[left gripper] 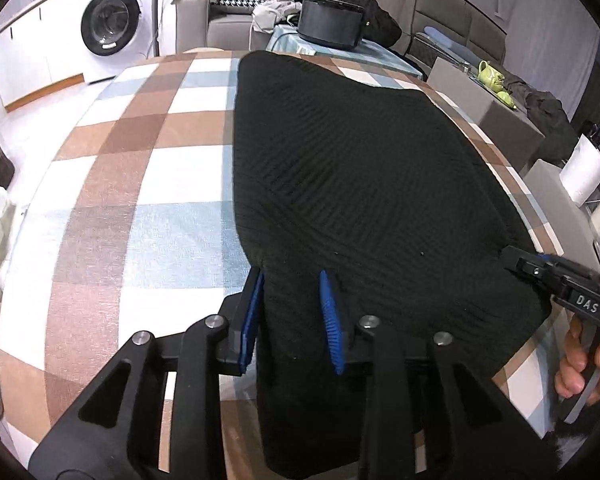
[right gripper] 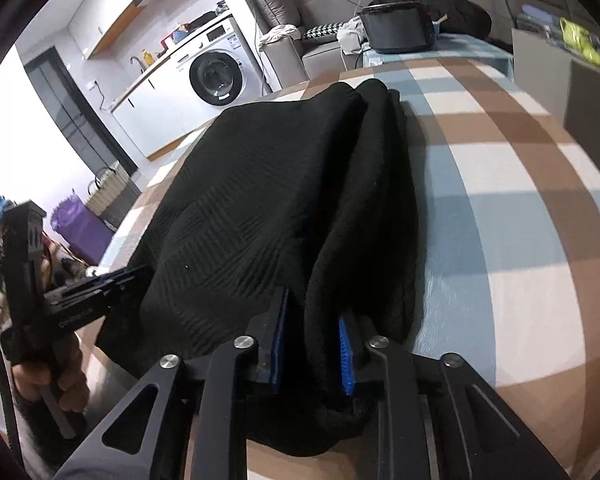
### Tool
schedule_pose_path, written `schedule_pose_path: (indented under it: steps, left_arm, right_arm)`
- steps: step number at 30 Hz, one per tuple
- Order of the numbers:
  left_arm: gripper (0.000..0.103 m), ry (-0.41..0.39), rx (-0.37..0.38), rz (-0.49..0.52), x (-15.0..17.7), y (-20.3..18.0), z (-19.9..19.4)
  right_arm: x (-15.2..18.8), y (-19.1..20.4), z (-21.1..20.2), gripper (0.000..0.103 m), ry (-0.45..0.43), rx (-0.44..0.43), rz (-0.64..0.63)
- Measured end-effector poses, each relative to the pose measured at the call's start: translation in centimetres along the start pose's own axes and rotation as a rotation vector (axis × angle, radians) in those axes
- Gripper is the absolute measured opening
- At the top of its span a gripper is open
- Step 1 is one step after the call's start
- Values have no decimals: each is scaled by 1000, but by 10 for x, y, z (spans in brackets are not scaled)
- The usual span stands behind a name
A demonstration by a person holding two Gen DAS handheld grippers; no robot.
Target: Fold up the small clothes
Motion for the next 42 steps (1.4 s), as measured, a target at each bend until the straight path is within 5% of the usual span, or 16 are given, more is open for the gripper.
schedule_pose_path:
  steps: [5, 8, 11, 21, 42]
  left_arm:
    - [67, -51, -27, -12, 14, 2, -22]
    - [87, -133, -25, 5, 25, -1, -44]
    - [103, -213, -40, 27, 34, -5, -64]
    - [102, -302, -47, 21, 58, -8, -88]
    - [102, -368, -44, 11, 56, 0, -96]
  right_arm:
    - [5, -3, -29, 82, -66, 13, -29]
    - [12, 1, -45, 101, -107, -5, -61]
    - [20, 5, -57, 103, -140, 9, -107]
    - [28, 12, -81, 103, -281, 9, -163]
    - [22, 17, -77, 103, -325, -52, -175]
Point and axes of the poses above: each gripper's, at about its wrist camera, not at the fingertips, and z roughly the way its jaws point, y to its left, x to its underside, the point moved 10 cm from there along z, roughly the way its jaws point, and after that the axes turned 12 degrees about y, right-handed, at the moved point
